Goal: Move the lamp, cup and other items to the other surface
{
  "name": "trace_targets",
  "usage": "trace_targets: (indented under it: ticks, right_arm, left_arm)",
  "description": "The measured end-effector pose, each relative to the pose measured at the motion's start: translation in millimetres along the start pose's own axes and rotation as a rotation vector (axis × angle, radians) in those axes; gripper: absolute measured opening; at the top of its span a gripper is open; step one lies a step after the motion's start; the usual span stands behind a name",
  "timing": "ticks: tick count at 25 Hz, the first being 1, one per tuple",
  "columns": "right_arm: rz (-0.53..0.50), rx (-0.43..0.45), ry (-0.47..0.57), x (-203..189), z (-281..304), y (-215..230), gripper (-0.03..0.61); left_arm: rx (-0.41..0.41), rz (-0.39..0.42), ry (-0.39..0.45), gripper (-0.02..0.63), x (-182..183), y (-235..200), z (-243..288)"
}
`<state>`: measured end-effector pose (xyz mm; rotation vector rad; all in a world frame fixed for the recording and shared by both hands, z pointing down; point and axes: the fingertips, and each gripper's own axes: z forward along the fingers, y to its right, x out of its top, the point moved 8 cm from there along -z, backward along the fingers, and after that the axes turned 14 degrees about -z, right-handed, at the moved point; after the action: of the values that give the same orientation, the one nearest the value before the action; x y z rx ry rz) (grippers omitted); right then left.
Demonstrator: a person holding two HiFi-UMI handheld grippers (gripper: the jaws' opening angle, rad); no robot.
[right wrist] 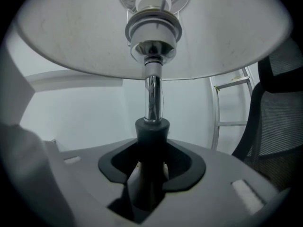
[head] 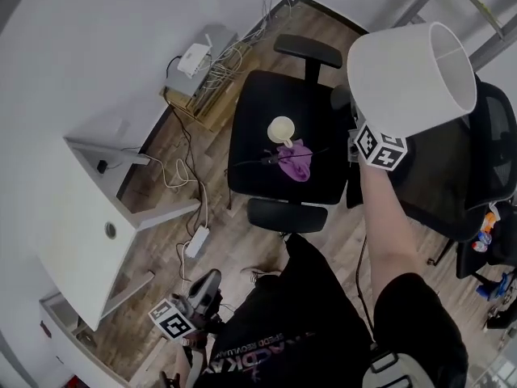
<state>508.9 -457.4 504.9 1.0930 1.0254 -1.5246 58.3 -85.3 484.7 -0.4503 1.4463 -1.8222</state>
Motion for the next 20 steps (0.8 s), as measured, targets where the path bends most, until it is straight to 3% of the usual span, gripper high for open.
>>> trace_targets:
  ticks: [7, 12, 20]
  right_arm:
    - [0.083, -0.055, -0.055, -53.9, 6.8, 18.0, 0.156]
    - [0.126, -0.085, -0.075, -91.4, 7.5, 28.0, 0.156]
    - [0.163, -0.105, -0.119, -151.8, 14.9, 37.9, 0.156]
  left_arm:
    - [0.057, -0.014, -0.064, -0.005, 0.2, 10.7, 36.9]
    - [0.110, 0.025, -0.139, -0.005, -5.2, 15.6, 52.3]
    - [0.182, -0.022, -0.213, -0.005, -28.9, -4.3, 69.7]
